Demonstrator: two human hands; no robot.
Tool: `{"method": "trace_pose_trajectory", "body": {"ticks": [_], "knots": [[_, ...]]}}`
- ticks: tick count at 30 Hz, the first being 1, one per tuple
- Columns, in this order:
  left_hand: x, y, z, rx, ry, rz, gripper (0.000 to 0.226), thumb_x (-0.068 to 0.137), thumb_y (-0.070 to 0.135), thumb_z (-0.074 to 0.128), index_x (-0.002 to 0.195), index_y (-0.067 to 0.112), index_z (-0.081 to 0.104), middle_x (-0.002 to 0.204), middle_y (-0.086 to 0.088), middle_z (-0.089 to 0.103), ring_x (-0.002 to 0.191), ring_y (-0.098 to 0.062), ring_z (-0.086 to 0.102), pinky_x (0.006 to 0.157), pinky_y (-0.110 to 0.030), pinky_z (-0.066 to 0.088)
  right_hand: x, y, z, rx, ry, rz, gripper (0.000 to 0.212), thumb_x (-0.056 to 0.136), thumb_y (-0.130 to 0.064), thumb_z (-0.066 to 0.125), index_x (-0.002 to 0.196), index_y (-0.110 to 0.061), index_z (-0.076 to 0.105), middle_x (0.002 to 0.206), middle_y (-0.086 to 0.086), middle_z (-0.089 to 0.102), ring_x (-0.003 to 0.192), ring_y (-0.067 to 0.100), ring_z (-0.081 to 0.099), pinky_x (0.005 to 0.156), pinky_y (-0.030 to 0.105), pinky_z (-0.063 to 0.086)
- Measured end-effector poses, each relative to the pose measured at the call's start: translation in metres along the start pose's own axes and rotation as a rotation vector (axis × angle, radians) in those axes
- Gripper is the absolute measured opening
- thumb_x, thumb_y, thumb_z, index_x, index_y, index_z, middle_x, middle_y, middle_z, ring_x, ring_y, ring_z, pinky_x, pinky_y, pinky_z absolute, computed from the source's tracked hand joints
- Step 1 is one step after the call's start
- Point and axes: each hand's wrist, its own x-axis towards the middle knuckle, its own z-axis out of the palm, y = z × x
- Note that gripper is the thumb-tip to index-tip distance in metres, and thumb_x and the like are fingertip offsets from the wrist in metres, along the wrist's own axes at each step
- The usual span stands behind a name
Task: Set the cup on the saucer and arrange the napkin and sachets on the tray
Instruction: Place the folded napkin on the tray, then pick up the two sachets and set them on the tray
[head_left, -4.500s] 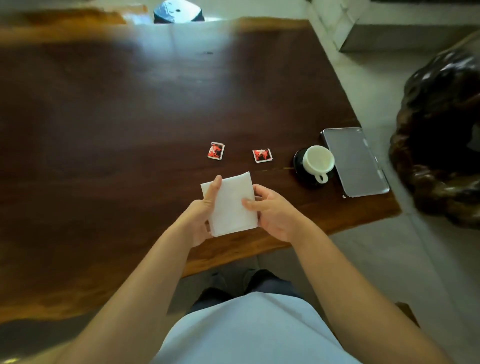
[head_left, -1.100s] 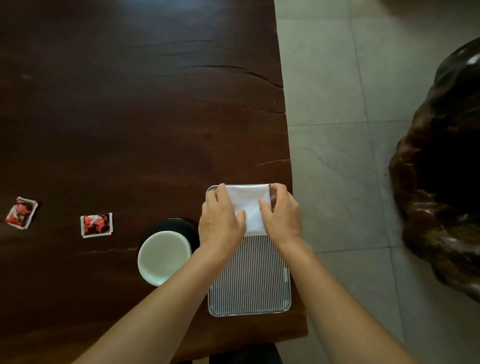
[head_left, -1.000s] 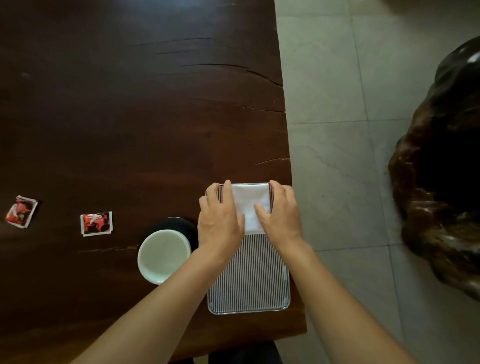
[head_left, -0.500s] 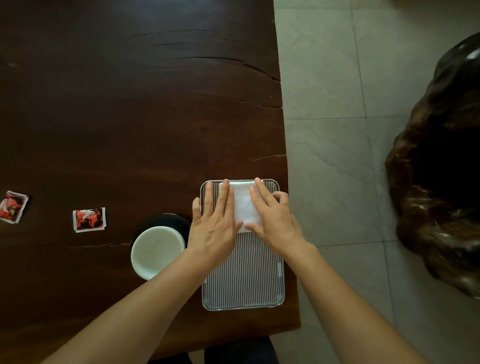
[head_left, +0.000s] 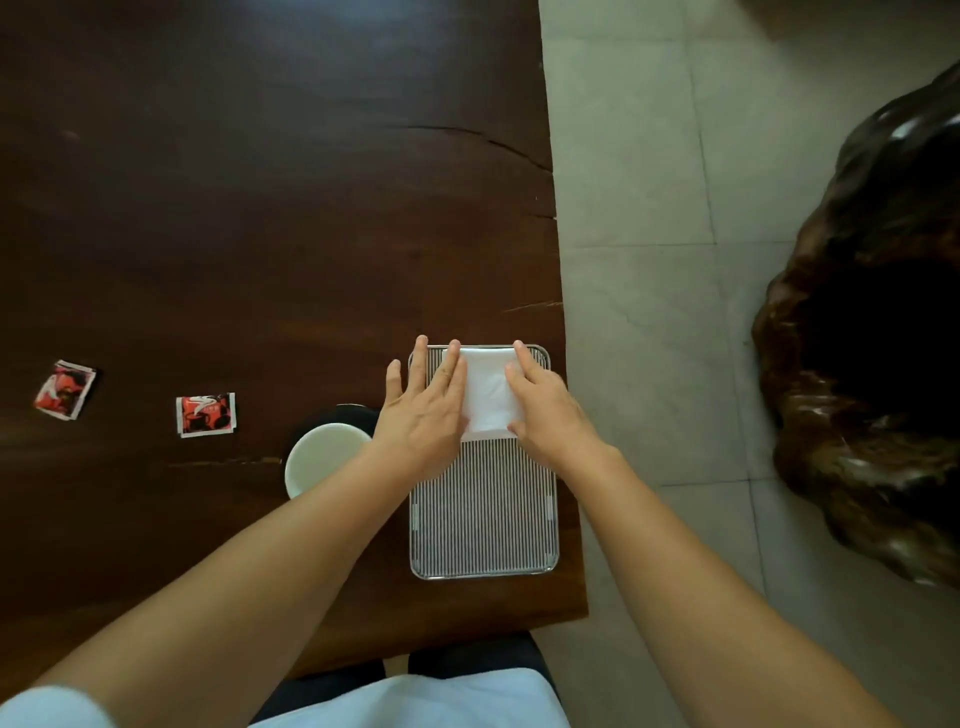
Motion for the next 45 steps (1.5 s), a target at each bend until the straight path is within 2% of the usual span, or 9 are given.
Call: {"method": "trace_pose_trajectory", "body": {"ticks": [3, 5, 7, 9, 25, 30, 36, 40, 45], "knots": [[-0.015, -0.004, -0.021, 0.011, 0.065, -0.021, 0.073, 0.101, 0.027, 0.041, 0.160, 0.013, 0.000, 0.169, -0.002, -0.007, 0.153, -0.036, -0.016, 0.121, -0.055, 0.005, -0.014, -0.014, -0.011, 0.045, 0.062, 0.036, 0.046, 0.093, -0.005, 0.058, 0.138, -0.005, 0.050, 0.165, 0.003, 0.021, 0.143, 0.027, 0.034, 0.109, 0.043, 0.042], [-0.028, -0.009, -0.036, 0.013, 0.100, -0.047, 0.066, 0.097, 0.027, 0.046, 0.157, 0.014, 0.020, 0.166, -0.004, 0.020, 0.152, -0.037, 0.011, 0.116, -0.051, 0.020, -0.025, -0.025, -0.017, 0.085, 0.090, 0.049, 0.042, 0.094, -0.006, 0.056, 0.136, -0.006, 0.055, 0.155, 0.006, 0.040, 0.139, 0.027, 0.041, 0.110, 0.042, 0.041], [-0.042, -0.019, -0.046, 0.036, 0.173, -0.062, 0.046, 0.096, 0.029, 0.045, 0.141, 0.016, 0.044, 0.143, -0.005, 0.050, 0.132, -0.034, 0.041, 0.102, -0.045, 0.036, -0.033, -0.040, -0.020, 0.116, 0.101, 0.041, 0.038, 0.095, -0.011, 0.055, 0.134, -0.009, 0.059, 0.141, 0.007, 0.055, 0.131, 0.027, 0.049, 0.108, 0.042, 0.042], [-0.058, -0.033, -0.053, 0.025, 0.224, -0.074, 0.034, 0.098, 0.029, 0.044, 0.127, 0.015, 0.054, 0.124, -0.004, 0.060, 0.113, -0.029, 0.052, 0.090, -0.041, 0.043, -0.036, -0.060, -0.022, 0.121, 0.096, 0.021, 0.036, 0.097, -0.016, 0.055, 0.132, -0.011, 0.061, 0.135, 0.007, 0.060, 0.127, 0.026, 0.053, 0.106, 0.040, 0.044], [-0.188, -0.224, -0.044, -0.213, 0.246, -0.386, 0.019, 0.097, 0.028, 0.045, 0.108, 0.017, 0.056, 0.108, -0.002, 0.060, 0.106, -0.026, 0.058, 0.082, -0.040, 0.050, -0.004, -0.275, 0.021, -0.028, -0.032, -0.250, 0.028, 0.098, -0.019, 0.051, 0.122, -0.014, 0.065, 0.115, 0.007, 0.063, 0.106, 0.028, 0.060, 0.088, 0.043, 0.054], [-0.203, -0.282, -0.032, -0.236, 0.188, -0.439, 0.023, 0.098, 0.030, 0.047, 0.115, 0.019, 0.058, 0.113, -0.001, 0.062, 0.108, -0.024, 0.058, 0.083, -0.039, 0.051, 0.018, -0.319, 0.046, -0.083, -0.048, -0.239, 0.026, 0.096, -0.018, 0.053, 0.119, -0.016, 0.066, 0.112, 0.006, 0.064, 0.103, 0.027, 0.061, 0.085, 0.045, 0.056], [-0.200, -0.343, -0.017, -0.254, 0.119, -0.461, 0.020, 0.095, 0.029, 0.046, 0.103, 0.018, 0.060, 0.110, -0.003, 0.065, 0.103, -0.027, 0.061, 0.080, -0.040, 0.052, 0.047, -0.350, 0.075, -0.118, -0.048, -0.158, 0.025, 0.097, -0.019, 0.054, 0.120, -0.016, 0.063, 0.113, 0.004, 0.062, 0.103, 0.027, 0.060, 0.080, 0.038, 0.053], [-0.189, -0.374, -0.011, -0.252, 0.080, -0.461, 0.024, 0.096, 0.029, 0.045, 0.110, 0.017, 0.060, 0.112, -0.004, 0.064, 0.105, -0.027, 0.061, 0.082, -0.040, 0.052, 0.062, -0.360, 0.093, -0.130, -0.035, -0.085, 0.017, 0.096, -0.020, 0.057, 0.112, -0.016, 0.062, 0.108, 0.003, 0.062, 0.101, 0.026, 0.059, 0.080, 0.042, 0.055], [-0.165, -0.401, -0.005, -0.238, 0.035, -0.443, 0.028, 0.098, 0.031, 0.043, 0.116, 0.015, 0.057, 0.114, -0.006, 0.062, 0.107, -0.029, 0.060, 0.080, -0.040, 0.049, 0.081, -0.362, 0.107, -0.150, -0.062, -0.004, 0.024, 0.096, -0.021, 0.060, 0.120, -0.019, 0.060, 0.114, 0.002, 0.060, 0.105, 0.023, 0.054, 0.080, 0.039, 0.056]]}}
